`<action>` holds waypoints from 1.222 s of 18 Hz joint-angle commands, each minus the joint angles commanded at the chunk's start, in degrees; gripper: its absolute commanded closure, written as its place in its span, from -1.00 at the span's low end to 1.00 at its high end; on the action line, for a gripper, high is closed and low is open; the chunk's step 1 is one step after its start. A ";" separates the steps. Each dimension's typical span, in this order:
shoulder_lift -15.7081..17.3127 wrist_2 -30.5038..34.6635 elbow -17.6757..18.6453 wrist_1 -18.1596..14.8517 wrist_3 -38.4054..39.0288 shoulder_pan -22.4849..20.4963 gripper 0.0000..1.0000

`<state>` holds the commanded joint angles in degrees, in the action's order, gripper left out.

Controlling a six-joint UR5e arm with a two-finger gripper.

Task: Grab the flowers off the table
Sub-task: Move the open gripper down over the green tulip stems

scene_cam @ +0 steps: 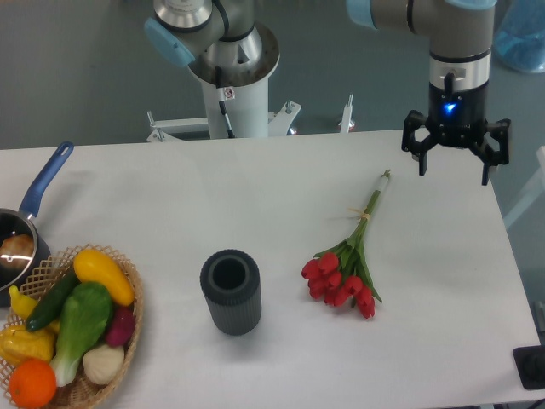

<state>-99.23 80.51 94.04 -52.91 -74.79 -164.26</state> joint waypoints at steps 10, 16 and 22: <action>0.35 -0.79 3.95 0.18 0.62 0.00 -1.00; -0.87 -0.27 6.23 -0.61 1.76 -0.09 -1.00; -5.79 -0.35 8.96 -0.61 1.49 0.26 -1.00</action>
<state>-105.02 80.16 103.01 -53.53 -73.30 -164.01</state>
